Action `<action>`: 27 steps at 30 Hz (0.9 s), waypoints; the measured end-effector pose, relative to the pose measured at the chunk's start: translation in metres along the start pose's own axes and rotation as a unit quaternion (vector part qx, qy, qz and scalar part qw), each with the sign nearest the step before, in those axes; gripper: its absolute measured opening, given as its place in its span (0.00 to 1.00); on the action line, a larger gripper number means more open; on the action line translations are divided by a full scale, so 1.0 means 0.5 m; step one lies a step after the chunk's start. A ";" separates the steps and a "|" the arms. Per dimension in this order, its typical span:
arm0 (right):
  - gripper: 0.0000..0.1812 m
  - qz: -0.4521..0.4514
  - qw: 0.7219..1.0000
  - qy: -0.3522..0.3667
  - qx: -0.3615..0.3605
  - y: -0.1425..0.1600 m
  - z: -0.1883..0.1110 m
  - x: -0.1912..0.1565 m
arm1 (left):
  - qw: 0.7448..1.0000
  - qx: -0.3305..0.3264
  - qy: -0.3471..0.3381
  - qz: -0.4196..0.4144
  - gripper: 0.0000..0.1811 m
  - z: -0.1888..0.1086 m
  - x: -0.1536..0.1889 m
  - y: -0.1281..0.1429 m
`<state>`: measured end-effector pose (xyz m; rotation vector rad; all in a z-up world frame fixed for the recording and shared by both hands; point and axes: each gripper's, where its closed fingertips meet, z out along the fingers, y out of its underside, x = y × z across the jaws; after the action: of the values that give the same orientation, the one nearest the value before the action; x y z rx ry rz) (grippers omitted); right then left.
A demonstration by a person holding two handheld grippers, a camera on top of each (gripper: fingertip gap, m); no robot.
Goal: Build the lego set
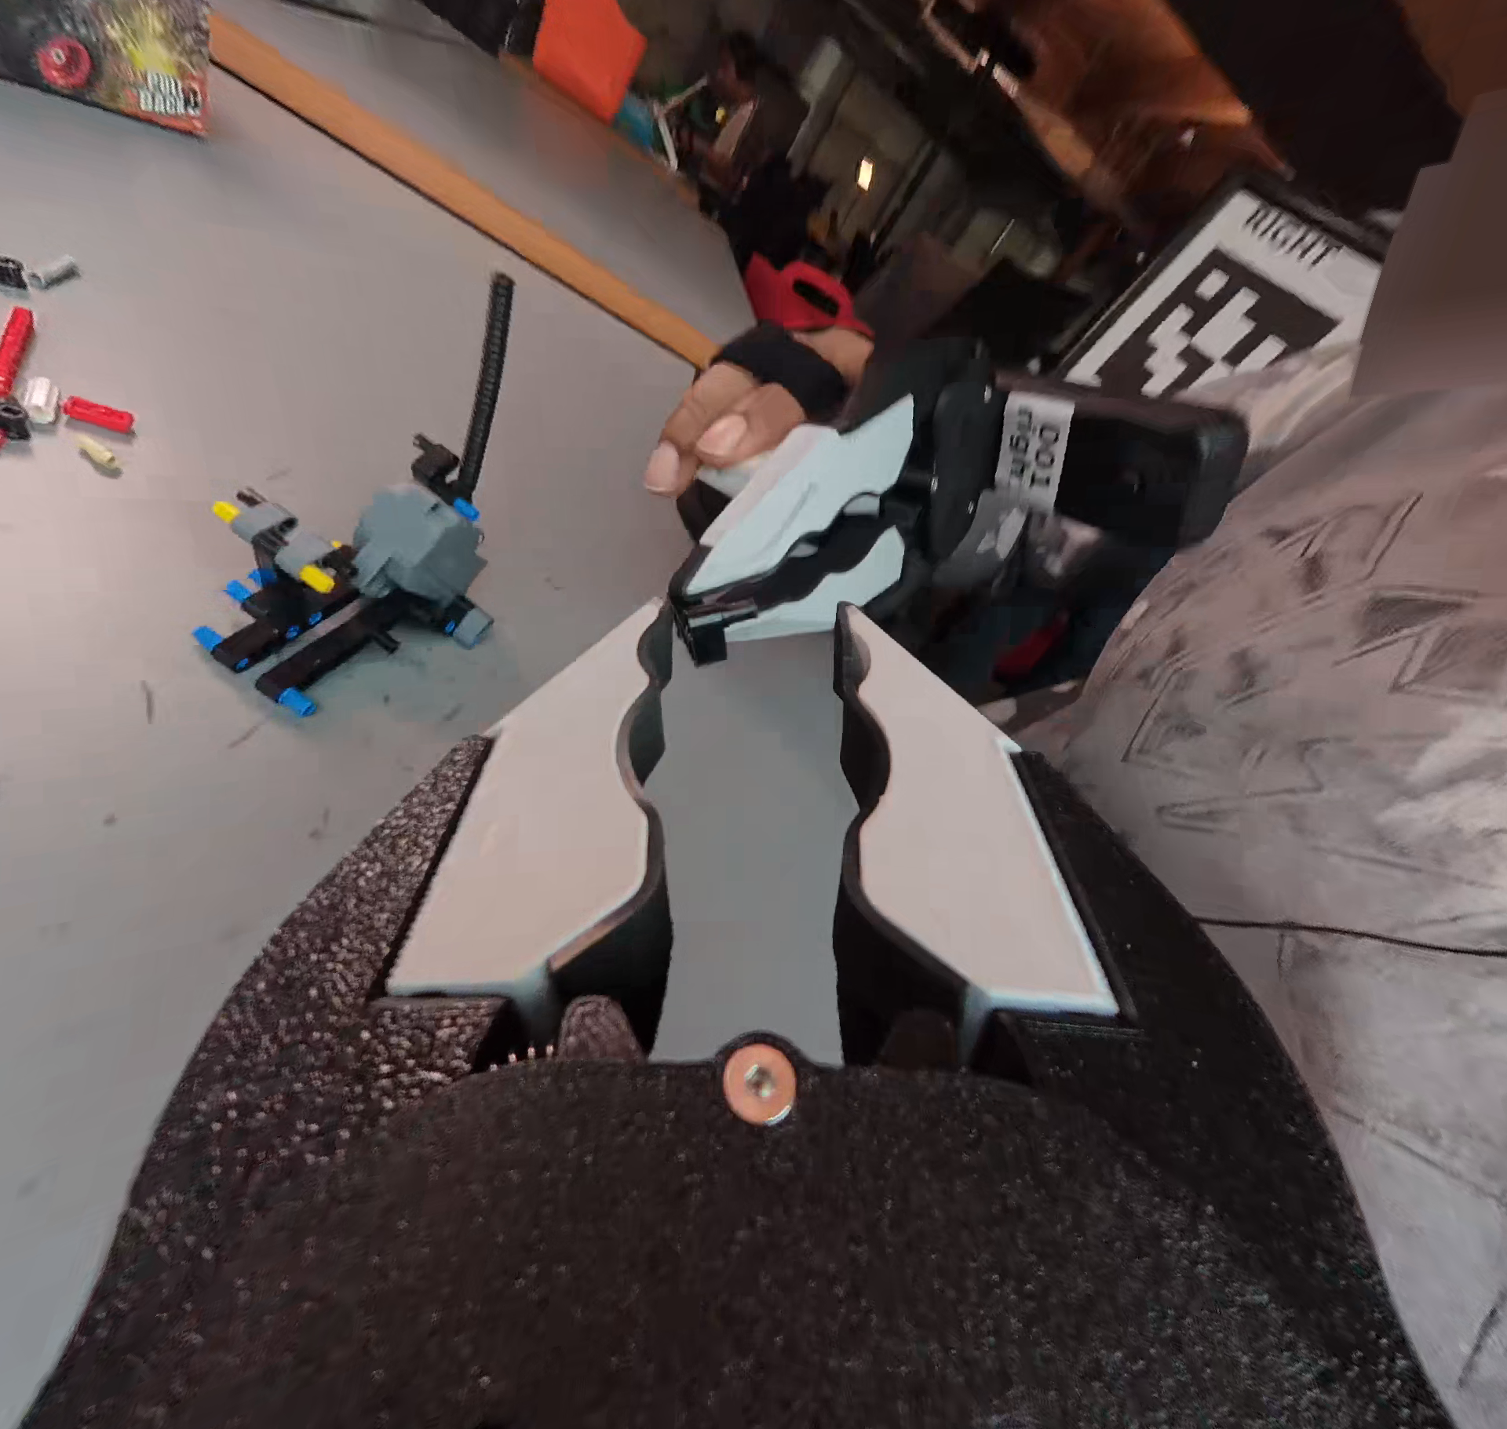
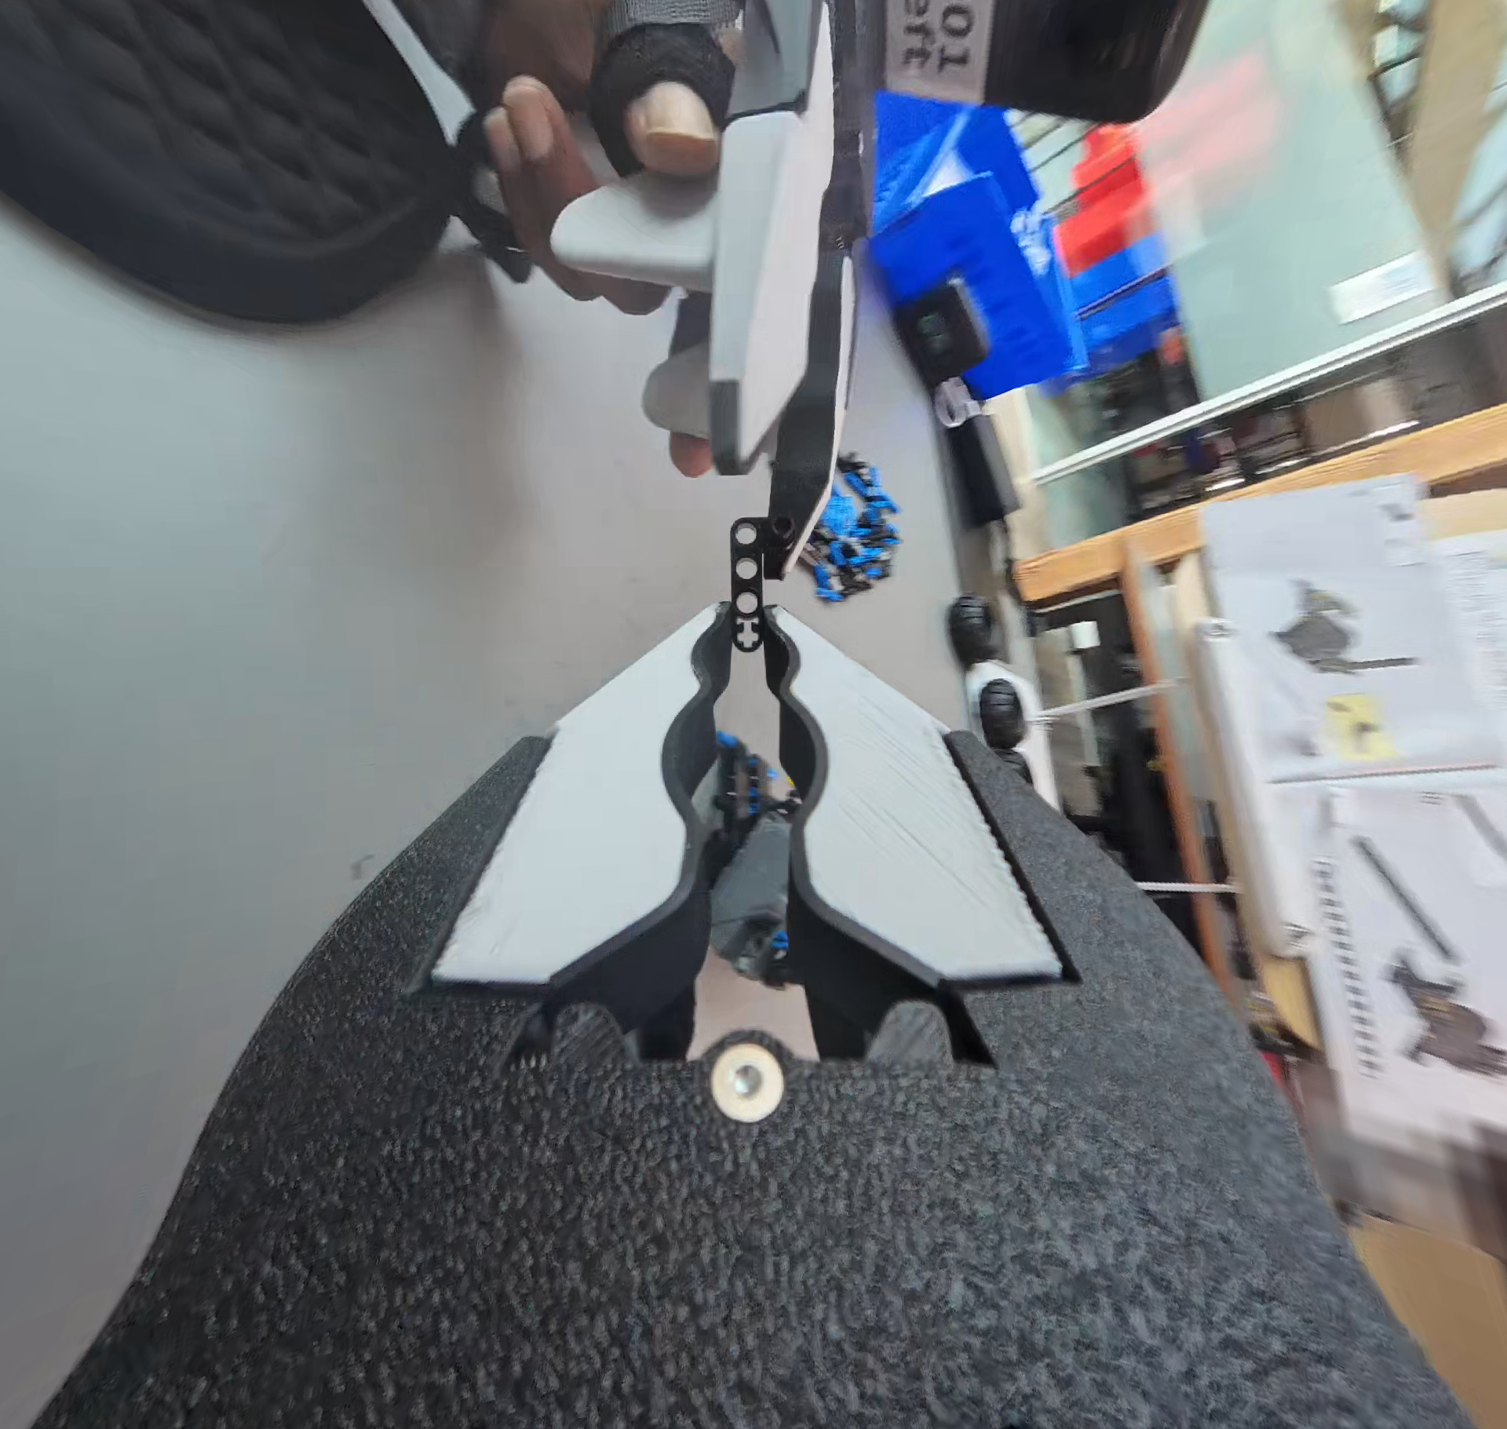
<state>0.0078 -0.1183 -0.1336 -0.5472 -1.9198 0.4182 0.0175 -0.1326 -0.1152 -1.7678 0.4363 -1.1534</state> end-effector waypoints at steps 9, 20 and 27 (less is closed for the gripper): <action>0.04 -0.135 0.974 0.180 0.000 -0.012 -0.024 0.074 | 0.994 0.045 -0.089 0.054 0.17 0.014 -0.019 -0.059; 0.04 -0.144 0.967 0.211 0.005 0.004 -0.037 0.081 | 0.982 0.031 -0.133 0.129 0.08 0.033 -0.010 -0.078; 0.06 -0.072 0.981 0.175 0.052 0.017 -0.058 0.072 | 0.993 0.030 -0.058 0.101 0.09 0.059 -0.001 -0.072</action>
<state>0.0238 -0.0903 -0.0993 -0.3821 -1.5779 0.3044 0.0354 -0.0995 -0.0881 -1.6867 0.4941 -0.9088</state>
